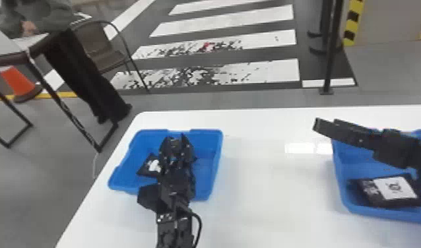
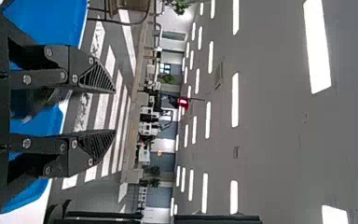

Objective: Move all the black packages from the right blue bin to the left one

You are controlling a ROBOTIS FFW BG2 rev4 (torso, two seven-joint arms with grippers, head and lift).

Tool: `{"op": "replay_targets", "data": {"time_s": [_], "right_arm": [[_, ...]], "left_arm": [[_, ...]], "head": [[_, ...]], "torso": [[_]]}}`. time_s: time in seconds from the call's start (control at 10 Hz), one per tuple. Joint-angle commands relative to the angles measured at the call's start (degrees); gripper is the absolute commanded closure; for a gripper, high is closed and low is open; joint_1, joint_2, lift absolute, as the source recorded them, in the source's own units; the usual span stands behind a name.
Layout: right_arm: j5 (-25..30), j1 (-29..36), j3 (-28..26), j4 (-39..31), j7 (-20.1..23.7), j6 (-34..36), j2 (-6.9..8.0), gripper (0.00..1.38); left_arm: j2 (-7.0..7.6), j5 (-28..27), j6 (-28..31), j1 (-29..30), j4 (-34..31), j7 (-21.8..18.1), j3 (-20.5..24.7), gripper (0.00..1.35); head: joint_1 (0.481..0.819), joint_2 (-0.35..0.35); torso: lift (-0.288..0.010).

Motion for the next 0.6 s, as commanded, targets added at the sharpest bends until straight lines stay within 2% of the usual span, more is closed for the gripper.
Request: {"op": "replay_targets", "data": {"time_s": [0.0, 0.1, 0.2, 0.3, 0.5], "right_arm": [[10.23, 2.9, -5.16, -5.69, -0.05, 2.71, -0.09, 0.16], [17.42, 5.29, -9.5, -10.75, -0.49, 8.06, 0.35, 0.16], [23.14, 6.55, -12.7, -12.44, -0.66, 10.03, 0.61, 0.16], [23.94, 7.96, -15.1, -11.31, -0.66, 11.01, 0.61, 0.16], [28.05, 10.91, -18.52, -10.75, -1.37, 13.12, 1.76, 0.17]], "left_arm": [[-0.12, 0.37, -6.58, 1.22, 0.02, -0.01, -0.68, 0.08], [-0.39, -1.0, -10.09, 2.21, -0.83, -0.01, -0.34, 0.11], [-0.83, -2.95, -9.25, 4.04, -4.2, -0.01, 1.15, 0.15], [-1.44, -3.17, -9.11, 5.87, -6.59, -0.01, 2.29, 0.17], [-1.88, -3.06, -8.69, 8.82, -11.09, -0.01, 2.63, 0.18]], "head": [[0.695, 0.286], [0.695, 0.254], [0.695, 0.216], [0.695, 0.163], [0.695, 0.111]], "torso": [[-0.154], [-0.154], [-0.154], [-0.154], [-0.154]]}}
